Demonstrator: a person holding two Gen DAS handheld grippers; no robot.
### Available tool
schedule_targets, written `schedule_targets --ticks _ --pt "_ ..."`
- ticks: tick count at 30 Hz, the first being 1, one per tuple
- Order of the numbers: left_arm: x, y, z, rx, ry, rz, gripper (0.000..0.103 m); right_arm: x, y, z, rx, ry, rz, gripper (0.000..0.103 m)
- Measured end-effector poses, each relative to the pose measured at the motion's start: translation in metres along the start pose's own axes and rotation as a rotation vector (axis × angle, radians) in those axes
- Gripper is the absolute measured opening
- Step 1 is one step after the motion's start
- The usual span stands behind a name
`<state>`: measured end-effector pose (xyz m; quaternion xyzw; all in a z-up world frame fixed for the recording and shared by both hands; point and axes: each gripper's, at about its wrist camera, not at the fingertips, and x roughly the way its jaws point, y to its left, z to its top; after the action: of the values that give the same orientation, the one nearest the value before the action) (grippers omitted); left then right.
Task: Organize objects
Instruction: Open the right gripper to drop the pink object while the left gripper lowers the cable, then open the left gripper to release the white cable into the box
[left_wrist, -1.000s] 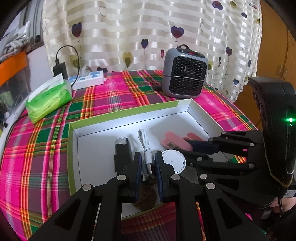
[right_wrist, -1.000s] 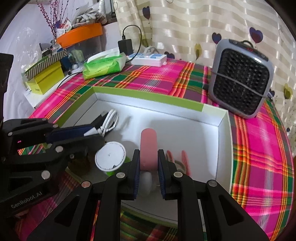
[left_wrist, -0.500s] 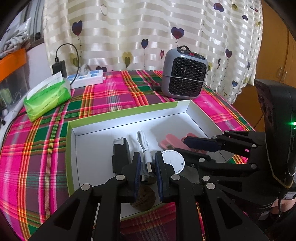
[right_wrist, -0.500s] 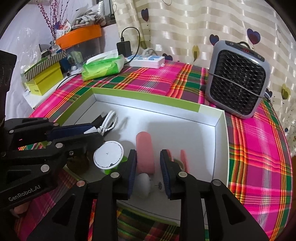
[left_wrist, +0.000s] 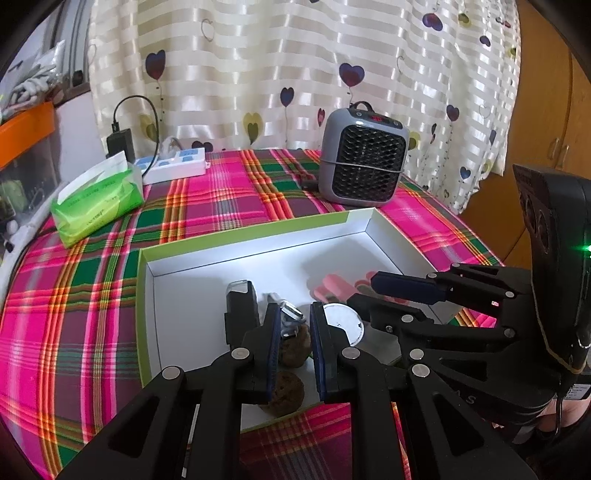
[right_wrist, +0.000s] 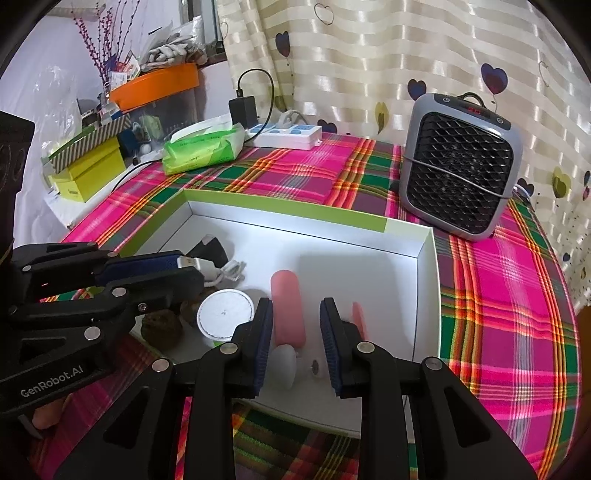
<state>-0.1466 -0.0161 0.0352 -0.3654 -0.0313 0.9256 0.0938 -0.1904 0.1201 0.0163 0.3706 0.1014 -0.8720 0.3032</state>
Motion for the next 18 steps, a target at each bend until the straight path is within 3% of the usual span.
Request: schedule_targets --ticks 8,14,18 --pt "-0.009 -0.006 -0.001 0.011 -0.017 0.005 0.013 -0.011 0.002 -0.004 0.007 -0.026 -0.007 0.028" --pt "-0.014 -0.010 -0.003 0.019 -0.024 0.005 0.016 -0.019 -0.003 -0.009 0.039 -0.042 -0.009 0.036" --pt "-0.017 -0.012 -0.004 0.020 -0.028 0.003 0.023 -0.023 -0.001 -0.012 0.042 -0.053 -0.001 0.036"
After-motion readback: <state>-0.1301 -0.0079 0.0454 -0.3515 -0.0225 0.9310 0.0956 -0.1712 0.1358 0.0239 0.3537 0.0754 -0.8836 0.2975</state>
